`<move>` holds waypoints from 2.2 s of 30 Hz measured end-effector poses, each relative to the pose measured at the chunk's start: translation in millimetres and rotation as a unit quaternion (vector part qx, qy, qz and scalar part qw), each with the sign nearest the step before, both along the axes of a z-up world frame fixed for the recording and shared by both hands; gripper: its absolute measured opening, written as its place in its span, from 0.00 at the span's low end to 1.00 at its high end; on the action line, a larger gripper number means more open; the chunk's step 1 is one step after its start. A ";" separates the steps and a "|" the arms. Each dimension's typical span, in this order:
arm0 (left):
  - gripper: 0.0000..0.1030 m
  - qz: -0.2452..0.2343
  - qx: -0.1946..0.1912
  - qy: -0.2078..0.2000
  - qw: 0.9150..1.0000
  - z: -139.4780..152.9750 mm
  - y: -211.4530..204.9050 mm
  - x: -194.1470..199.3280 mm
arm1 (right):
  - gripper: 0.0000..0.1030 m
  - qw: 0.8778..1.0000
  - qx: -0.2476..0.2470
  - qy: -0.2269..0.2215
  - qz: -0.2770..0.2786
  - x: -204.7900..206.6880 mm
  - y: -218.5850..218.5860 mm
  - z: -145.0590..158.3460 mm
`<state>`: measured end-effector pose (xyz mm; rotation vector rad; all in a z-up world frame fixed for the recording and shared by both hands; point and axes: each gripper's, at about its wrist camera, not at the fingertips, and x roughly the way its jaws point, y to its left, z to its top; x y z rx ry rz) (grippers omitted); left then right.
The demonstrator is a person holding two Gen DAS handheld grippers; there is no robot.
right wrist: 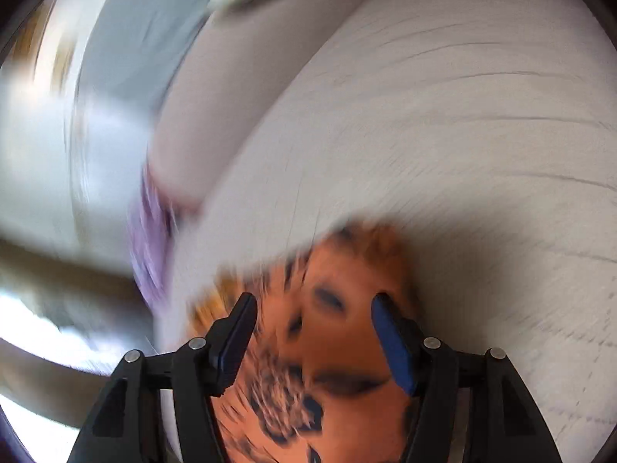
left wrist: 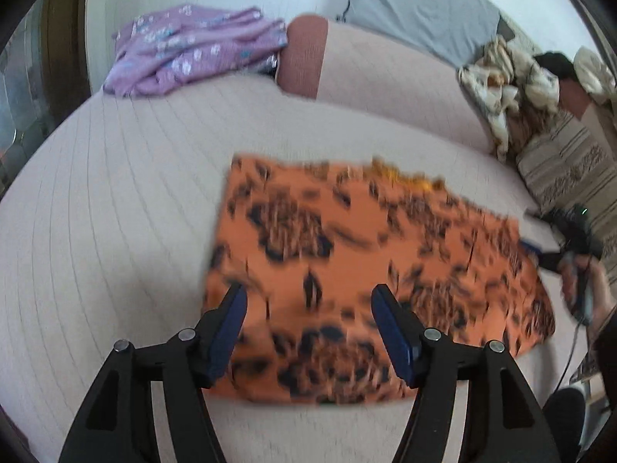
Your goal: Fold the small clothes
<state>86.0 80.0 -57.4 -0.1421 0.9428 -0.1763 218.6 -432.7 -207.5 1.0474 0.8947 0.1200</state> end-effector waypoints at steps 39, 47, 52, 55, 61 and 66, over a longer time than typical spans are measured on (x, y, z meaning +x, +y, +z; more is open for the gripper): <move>0.71 -0.002 0.027 -0.007 1.000 1.0 -80.4 -16.8 | 0.74 0.997 0.040 0.012 -0.069 -169.0 71.5 -10.9; 0.71 -0.001 0.035 0.006 0.999 -10.1 -84.3 -9.8 | 0.74 0.998 0.003 0.004 -0.055 -160.1 71.7 -9.3; 0.71 -0.010 0.048 0.009 0.999 -16.8 -96.5 -3.4 | 0.51 0.999 -0.026 0.002 -0.043 -151.9 74.1 -5.8; 0.71 -0.016 0.060 0.012 0.998 -23.2 -105.6 2.0 | 0.21 0.999 -0.046 0.015 -0.023 -143.0 75.5 -8.7; 0.73 -0.026 0.106 0.032 0.994 -40.8 -118.4 6.5 | 0.18 0.998 -0.064 0.014 -0.020 -146.7 73.2 -8.8; 0.74 -0.021 0.074 0.014 0.997 -29.3 -121.9 8.0 | 0.69 0.999 -0.024 -0.019 -0.015 -149.2 67.8 -5.4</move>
